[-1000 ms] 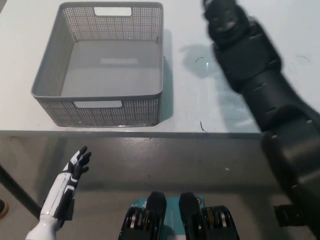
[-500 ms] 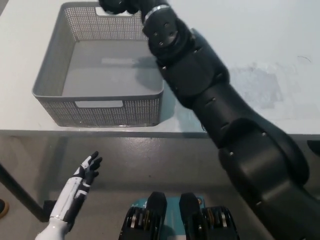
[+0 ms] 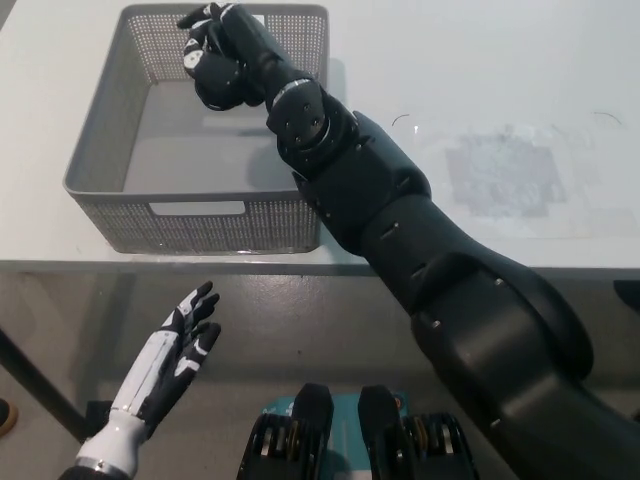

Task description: Use the right hand to pick up a webcam and put it into a container on the left side

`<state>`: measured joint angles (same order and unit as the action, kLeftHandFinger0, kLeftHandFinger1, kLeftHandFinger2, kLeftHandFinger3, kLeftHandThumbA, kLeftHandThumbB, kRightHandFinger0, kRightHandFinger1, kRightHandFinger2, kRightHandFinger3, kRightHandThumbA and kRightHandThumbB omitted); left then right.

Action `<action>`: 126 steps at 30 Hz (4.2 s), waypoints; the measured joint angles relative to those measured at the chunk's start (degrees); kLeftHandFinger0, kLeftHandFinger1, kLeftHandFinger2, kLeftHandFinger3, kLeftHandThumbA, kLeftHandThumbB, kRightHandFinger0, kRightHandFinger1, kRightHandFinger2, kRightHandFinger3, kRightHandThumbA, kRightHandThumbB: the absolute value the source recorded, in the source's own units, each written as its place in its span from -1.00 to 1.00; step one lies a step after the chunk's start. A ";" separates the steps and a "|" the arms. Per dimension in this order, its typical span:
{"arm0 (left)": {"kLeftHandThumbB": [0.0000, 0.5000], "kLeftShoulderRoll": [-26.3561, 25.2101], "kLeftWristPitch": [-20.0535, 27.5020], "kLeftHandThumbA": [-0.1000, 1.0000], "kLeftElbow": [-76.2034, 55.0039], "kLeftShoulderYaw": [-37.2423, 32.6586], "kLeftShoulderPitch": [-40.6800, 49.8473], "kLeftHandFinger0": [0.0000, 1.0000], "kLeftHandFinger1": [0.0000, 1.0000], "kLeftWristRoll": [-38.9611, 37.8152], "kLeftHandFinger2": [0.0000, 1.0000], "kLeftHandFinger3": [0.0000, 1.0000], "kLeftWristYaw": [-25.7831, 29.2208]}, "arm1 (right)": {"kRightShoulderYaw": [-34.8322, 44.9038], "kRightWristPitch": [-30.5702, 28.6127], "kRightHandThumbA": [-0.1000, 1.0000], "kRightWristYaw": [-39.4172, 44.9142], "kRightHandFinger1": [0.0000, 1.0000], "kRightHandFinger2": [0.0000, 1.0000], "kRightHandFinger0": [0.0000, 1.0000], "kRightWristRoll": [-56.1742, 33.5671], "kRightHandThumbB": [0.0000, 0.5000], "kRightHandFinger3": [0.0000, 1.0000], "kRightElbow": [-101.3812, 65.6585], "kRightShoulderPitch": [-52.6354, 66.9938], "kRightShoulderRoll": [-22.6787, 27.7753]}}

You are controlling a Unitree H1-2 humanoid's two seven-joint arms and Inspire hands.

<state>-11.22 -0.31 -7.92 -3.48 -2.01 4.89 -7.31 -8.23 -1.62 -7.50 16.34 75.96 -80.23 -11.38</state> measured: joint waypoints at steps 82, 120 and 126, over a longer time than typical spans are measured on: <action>-1.00 -1.48 -1.18 0.82 2.65 0.11 -3.99 1.00 1.00 0.10 1.00 1.00 -2.66 | 9.39 8.18 1.00 18.24 1.00 1.00 1.00 -10.22 0.00 1.00 -71.19 44.67 22.48; -1.00 -1.46 0.03 0.87 3.52 4.02 -2.03 1.00 1.00 -1.49 1.00 1.00 -2.65 | 9.86 -0.56 1.00 24.85 1.00 1.00 1.00 -27.06 -0.64 1.00 -72.37 74.98 21.28; -1.00 -1.45 0.03 0.87 3.51 4.08 -2.03 1.00 1.00 -1.48 1.00 1.00 -2.64 | 9.97 -0.56 1.00 24.97 1.00 1.00 1.00 -27.34 -0.54 1.00 -72.41 74.87 21.28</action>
<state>-12.67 -0.28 -4.42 0.60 -4.04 3.40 -9.95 1.74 -2.17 17.47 -11.01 3.55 -5.35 9.90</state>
